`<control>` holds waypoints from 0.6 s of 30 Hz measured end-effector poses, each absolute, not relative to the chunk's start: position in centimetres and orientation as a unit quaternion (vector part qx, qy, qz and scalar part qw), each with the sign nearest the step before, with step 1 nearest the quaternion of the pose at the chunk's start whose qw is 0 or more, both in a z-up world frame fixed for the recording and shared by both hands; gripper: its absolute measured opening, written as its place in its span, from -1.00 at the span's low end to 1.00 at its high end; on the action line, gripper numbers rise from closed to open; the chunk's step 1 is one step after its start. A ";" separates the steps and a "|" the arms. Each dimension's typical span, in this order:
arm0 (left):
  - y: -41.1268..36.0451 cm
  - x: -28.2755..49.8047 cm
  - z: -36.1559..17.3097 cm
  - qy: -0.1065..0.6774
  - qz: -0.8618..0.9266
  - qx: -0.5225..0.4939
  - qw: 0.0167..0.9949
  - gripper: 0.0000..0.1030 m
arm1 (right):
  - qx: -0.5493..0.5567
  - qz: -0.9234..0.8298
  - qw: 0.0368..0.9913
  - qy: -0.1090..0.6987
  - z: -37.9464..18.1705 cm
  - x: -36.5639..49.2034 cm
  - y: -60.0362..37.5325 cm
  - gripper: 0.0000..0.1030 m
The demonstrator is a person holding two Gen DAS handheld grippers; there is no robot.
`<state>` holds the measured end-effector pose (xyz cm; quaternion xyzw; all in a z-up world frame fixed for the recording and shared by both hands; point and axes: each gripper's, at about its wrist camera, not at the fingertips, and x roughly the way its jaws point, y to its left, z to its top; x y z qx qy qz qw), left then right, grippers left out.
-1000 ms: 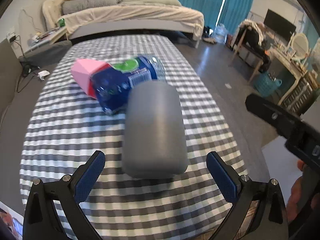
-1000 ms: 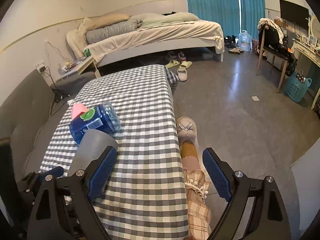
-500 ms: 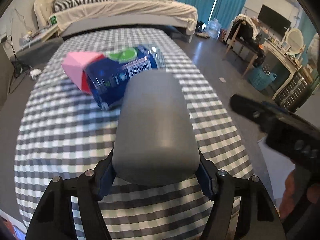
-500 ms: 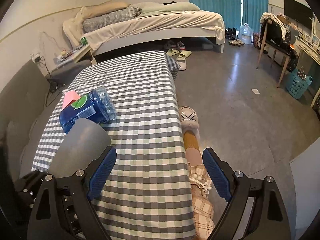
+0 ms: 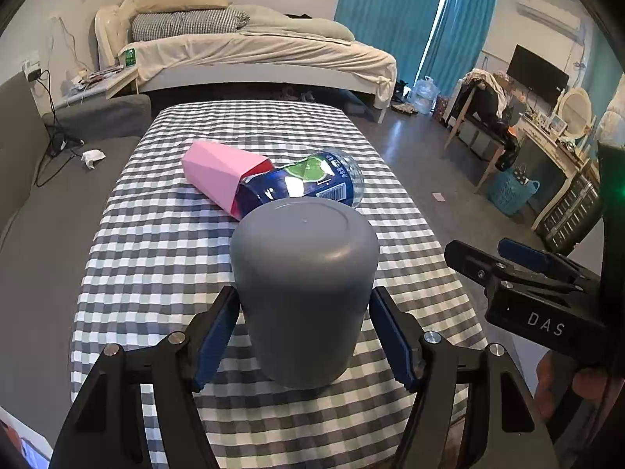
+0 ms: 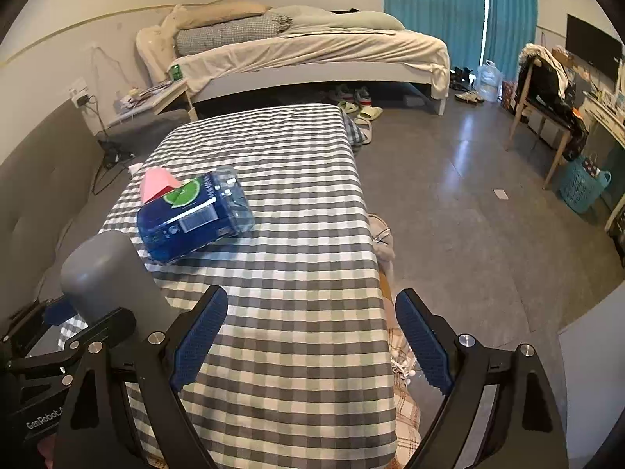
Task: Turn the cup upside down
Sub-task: 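Rotate the grey cup with the left tool so its bottom faces up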
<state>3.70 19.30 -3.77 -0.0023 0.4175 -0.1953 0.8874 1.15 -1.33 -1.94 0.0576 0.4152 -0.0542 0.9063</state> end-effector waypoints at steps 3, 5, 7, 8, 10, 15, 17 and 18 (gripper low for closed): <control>19.1 3.7 -3.8 0.418 -0.197 0.002 0.887 0.37 | 0.058 -0.055 0.907 0.415 -1.9 1.1 -1.3 0.71; 18.5 3.3 -3.9 0.416 -0.197 0.009 0.888 0.37 | 0.059 -0.056 0.907 0.414 -1.8 1.1 -1.4 0.71; 18.2 2.9 -4.1 0.419 -0.203 0.023 0.885 0.39 | 0.061 -0.056 0.907 0.414 -1.8 1.1 -1.5 0.71; 18.0 2.8 -4.2 0.422 -0.205 0.025 0.883 0.42 | 0.061 -0.056 0.906 0.414 -1.8 1.1 -1.5 0.71; 17.8 2.5 -5.1 0.441 -0.208 0.034 0.873 0.52 | 0.064 -0.056 0.906 0.416 -1.8 1.2 -1.7 0.71; 17.5 2.9 -6.2 0.463 -0.209 0.034 0.861 0.50 | 0.068 -0.053 0.902 0.424 -2.2 1.3 -1.8 0.71; 17.6 3.4 -7.2 0.486 -0.211 0.029 0.848 0.44 | 0.070 -0.053 0.902 0.423 -2.2 1.3 -1.8 0.71; 17.7 3.5 -7.4 0.488 -0.212 0.024 0.846 0.44 | 0.070 -0.053 0.902 0.422 -2.2 1.3 -1.8 0.71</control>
